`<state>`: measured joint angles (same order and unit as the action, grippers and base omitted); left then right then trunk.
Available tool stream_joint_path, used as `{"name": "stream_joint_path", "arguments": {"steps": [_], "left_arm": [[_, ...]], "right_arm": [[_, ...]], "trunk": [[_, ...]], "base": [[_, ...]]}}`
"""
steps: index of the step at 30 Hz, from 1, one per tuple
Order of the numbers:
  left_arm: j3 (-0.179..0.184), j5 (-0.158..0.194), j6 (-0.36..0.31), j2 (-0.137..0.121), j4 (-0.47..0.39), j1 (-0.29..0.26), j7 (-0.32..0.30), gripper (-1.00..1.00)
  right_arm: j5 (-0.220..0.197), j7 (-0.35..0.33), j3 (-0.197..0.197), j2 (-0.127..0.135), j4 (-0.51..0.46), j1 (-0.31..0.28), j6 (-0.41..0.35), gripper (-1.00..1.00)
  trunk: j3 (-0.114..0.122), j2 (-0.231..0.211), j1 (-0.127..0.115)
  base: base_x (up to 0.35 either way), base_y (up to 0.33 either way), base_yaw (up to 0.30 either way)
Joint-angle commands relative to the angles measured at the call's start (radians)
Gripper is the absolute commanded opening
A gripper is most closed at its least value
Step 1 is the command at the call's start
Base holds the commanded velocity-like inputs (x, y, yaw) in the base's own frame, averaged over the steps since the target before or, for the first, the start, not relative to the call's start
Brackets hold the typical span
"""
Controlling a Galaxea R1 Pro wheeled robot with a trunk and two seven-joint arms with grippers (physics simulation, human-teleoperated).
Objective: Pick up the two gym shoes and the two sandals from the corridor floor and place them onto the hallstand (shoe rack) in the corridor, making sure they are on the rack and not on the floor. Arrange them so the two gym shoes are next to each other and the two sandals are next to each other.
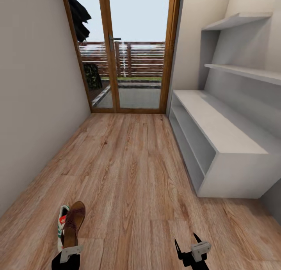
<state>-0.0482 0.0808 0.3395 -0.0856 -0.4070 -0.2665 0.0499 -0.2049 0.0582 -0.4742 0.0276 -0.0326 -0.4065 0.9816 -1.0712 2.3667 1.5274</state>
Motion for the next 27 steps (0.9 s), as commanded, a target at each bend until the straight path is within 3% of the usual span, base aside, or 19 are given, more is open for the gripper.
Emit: {"name": "stream_joint_path", "arguments": {"steps": [1,10,27], "left_arm": [[0.002,0.001,0.003,0.0,0.001,0.0,0.001,-1.0],[0.002,-0.012,0.003,0.001,0.002,0.0,0.001,-1.0],[0.002,-0.012,0.003,0.001,-0.012,0.031,0.002,-1.0]], "right_arm": [[-0.004,0.006,-0.009,0.001,0.001,0.0,0.002,1.0],[-0.004,0.006,-0.007,0.003,0.003,0.001,-0.006,1.0],[-0.004,0.006,-0.008,0.002,0.003,0.001,-0.014,1.0]], "trunk": [[-0.001,0.0,0.0],[-0.001,0.0,0.0],[-0.001,0.0,0.0]], "base": [[0.0,0.0,0.0],[0.075,0.0,0.0],[0.316,0.0,0.0]]}}
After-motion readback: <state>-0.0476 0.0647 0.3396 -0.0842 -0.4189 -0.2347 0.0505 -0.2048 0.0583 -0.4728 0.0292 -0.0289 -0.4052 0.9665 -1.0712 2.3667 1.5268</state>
